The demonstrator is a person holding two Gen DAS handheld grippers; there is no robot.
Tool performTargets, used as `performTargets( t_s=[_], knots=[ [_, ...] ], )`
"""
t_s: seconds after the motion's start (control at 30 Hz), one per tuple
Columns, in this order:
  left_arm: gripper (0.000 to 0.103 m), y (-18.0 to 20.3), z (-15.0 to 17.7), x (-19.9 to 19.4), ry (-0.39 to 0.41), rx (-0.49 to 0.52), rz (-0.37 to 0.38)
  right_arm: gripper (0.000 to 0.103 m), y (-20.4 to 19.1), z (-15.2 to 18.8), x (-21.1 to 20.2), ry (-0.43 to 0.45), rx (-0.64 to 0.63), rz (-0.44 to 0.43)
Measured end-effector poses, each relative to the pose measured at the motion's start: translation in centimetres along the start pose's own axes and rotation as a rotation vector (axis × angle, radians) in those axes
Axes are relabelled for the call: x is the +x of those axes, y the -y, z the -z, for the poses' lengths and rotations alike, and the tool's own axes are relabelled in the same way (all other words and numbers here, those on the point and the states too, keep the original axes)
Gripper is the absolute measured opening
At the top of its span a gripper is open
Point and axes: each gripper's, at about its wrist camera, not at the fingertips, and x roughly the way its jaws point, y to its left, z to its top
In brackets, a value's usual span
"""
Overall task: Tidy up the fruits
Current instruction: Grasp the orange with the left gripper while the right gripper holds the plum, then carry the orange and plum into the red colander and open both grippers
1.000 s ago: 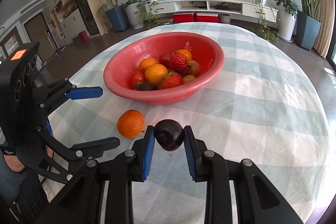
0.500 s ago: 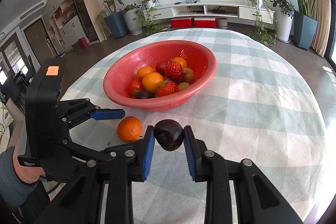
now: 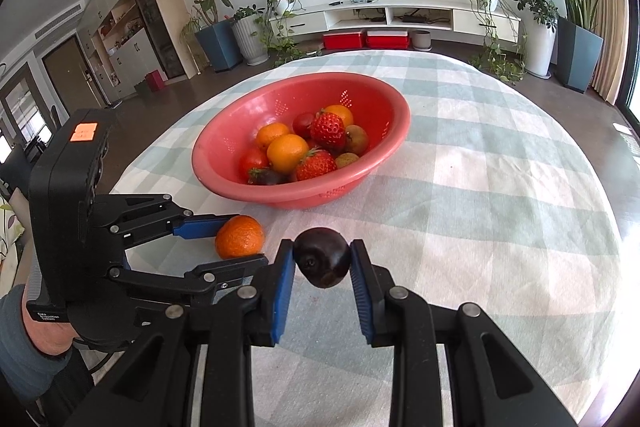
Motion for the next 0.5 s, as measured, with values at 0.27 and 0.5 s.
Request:
performTargets(
  t_s=[0.27,0.5],
  knots=[
    [0.036,-0.5,0.7,-2.6,0.047,-0.040,0.004,0.030,0.2,0.0,0.0,0.003,0.009,0.006],
    [0.036,-3.9,0.2,-6.8,0.125,-0.108,-0.035,0.030,0.6,-0.3,-0.6,0.029,0.032,0.020]
  ],
)
